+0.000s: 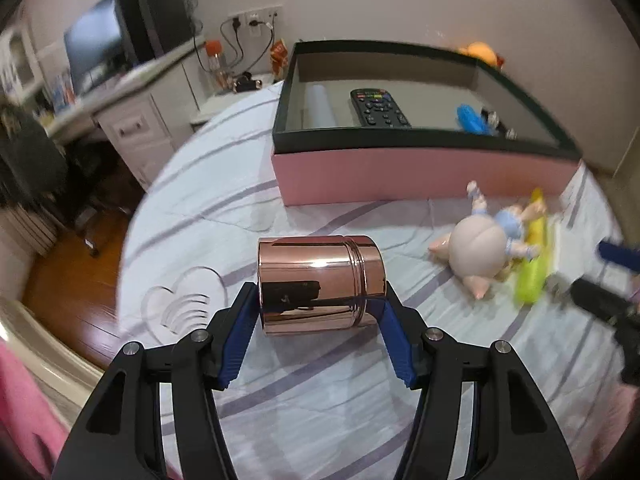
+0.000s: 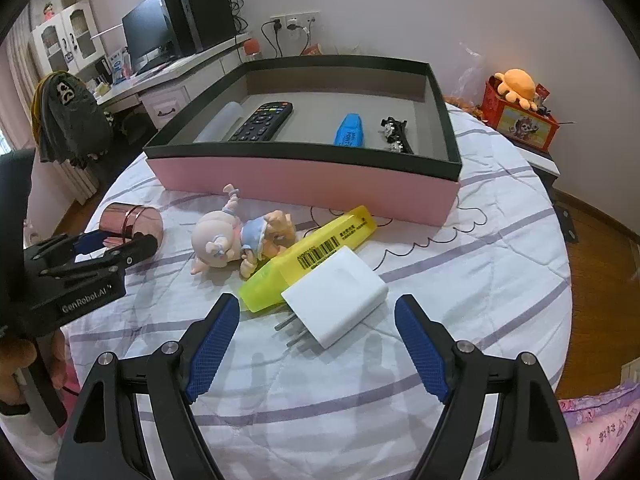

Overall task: Organize rigid objects
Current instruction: 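Set the canister down beside the pig figurine and open the left gripper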

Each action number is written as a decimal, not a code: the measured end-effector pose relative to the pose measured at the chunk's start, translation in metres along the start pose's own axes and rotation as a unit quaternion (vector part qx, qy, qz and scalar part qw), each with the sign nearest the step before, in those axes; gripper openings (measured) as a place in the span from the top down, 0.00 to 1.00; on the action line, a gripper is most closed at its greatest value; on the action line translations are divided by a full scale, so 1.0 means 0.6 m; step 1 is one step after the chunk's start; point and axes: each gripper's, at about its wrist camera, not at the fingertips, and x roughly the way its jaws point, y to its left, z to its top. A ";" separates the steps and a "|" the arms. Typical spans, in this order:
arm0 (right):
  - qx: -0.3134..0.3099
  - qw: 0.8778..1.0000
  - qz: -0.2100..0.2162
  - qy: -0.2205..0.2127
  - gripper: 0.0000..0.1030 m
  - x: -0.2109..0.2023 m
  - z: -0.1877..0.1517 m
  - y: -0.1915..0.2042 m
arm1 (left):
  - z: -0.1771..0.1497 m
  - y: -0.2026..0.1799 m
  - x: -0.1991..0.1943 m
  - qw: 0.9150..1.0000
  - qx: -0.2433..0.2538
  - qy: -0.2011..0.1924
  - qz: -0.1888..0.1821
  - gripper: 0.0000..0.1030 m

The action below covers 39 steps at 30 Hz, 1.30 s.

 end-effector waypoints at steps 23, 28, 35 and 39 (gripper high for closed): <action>0.024 1.000 -0.009 -0.008 0.21 -0.015 -0.017 -0.045 | -0.009 -0.053 -0.048 0.997 0.024 -0.022 -0.072 0.13; 0.020 1.000 -0.009 -0.014 0.21 -0.024 -0.018 -0.039 | -0.020 -0.026 -0.067 0.992 -0.010 -0.030 -0.125 0.11; -0.010 1.000 -0.002 -0.027 0.21 -0.031 -0.003 -0.003 | -0.043 0.047 -0.088 0.981 -0.085 -0.037 -0.170 0.08; -0.039 0.999 0.006 -0.036 0.21 -0.030 0.014 0.049 | -0.058 0.099 -0.093 0.985 -0.108 -0.043 -0.125 0.06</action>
